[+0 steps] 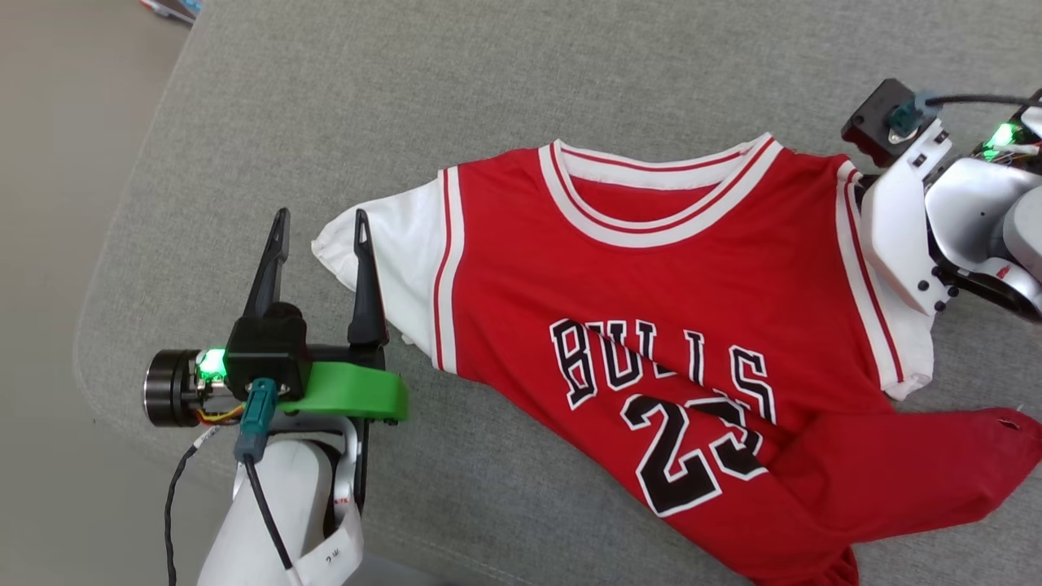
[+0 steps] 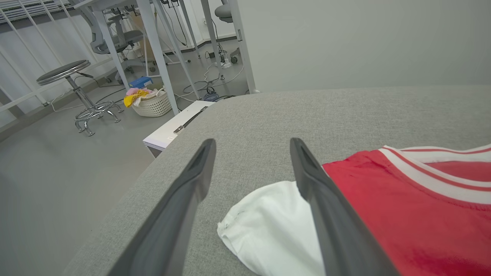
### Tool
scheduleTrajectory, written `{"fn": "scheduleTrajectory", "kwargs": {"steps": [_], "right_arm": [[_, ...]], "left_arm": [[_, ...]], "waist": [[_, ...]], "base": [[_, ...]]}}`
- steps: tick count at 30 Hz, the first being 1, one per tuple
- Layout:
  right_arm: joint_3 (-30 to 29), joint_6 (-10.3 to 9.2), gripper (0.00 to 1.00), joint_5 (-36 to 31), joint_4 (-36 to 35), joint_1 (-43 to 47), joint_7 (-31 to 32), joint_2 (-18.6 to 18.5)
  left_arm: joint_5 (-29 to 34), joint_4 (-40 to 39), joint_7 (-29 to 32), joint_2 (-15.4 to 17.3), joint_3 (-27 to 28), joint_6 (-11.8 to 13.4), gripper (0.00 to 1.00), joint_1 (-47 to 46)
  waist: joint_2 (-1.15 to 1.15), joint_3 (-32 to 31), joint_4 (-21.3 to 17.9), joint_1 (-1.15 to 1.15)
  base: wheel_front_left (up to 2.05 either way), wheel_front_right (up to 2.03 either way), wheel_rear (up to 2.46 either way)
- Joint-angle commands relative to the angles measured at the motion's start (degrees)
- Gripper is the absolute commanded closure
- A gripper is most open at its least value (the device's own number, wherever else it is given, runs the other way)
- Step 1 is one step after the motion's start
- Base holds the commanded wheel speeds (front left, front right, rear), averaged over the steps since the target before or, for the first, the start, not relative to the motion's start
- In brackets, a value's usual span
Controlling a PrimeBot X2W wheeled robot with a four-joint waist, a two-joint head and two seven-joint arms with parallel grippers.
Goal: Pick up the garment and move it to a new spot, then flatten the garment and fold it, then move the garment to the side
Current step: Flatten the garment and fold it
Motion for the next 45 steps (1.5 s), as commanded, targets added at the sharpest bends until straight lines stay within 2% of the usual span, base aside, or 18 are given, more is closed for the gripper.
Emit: {"fn": "scheduleTrajectory", "kwargs": {"steps": [1,7,12,18,24,32,36,41,45], "right_arm": [[0.99,-0.04,1.00,-0.19,0.42,2.05,-2.01,0.13],[-3.12,-0.04,1.00,0.97,-4.84,5.31,-10.84,-3.58],[-9.00,-0.04,1.00,1.35,-9.98,12.46,-13.14,-8.84],[-21.43,-0.04,1.00,1.88,-13.82,25.13,-13.99,-13.85],[-36.69,-0.04,1.00,0.80,-15.69,38.48,-12.59,-15.79],[-54.46,-0.04,1.00,-3.32,-20.65,50.45,-6.64,-11.72],[-59.02,-0.04,1.00,-5.72,-23.11,50.78,-2.94,-8.69],[-58.57,-0.04,1.00,-8.34,-22.18,45.38,0.94,-5.45],[-55.02,-0.04,1.00,-10.62,-16.58,37.45,1.73,-2.46]], "left_arm": [[0.85,0.07,-0.32,-0.40,0.54,-0.56,0.00,1.37],[2.35,0.38,-0.32,-0.29,2.11,-1.67,0.00,4.54],[3.20,0.45,-0.32,-0.04,2.70,-2.27,0.00,7.46],[3.59,0.42,-0.32,0.18,3.74,-2.62,0.00,10.11],[3.92,0.45,-0.33,0.06,4.26,-2.93,0.00,11.78],[4.37,0.23,-0.33,-0.51,3.98,-3.87,0.00,10.83],[4.45,0.35,-0.33,-0.97,3.88,-4.24,0.00,9.59],[4.47,0.54,-0.33,-1.79,3.45,-4.71,0.00,7.77],[4.39,0.64,-0.33,-2.56,2.97,-5.02,0.00,5.92]], "waist": [[0.00,-3.82,-3.38,-0.01],[0.00,-9.62,-7.39,-0.01],[0.00,-12.88,-10.59,-0.01],[0.00,-15.24,-14.19,-0.01],[0.00,-16.36,-16.19,-0.01],[0.00,-14.43,-15.26,-0.01],[0.00,-12.30,-13.54,-0.01],[0.00,-9.14,-11.11,-0.01],[0.00,-6.42,-9.18,-0.01]], "base": [[0.00,0.00,0.00],[0.00,0.00,0.00],[0.00,0.00,0.00],[0.00,0.00,0.00],[0.00,0.00,0.00],[0.00,0.00,0.00],[0.00,0.00,0.00],[0.00,0.00,0.00],[0.00,0.00,0.00]]}}
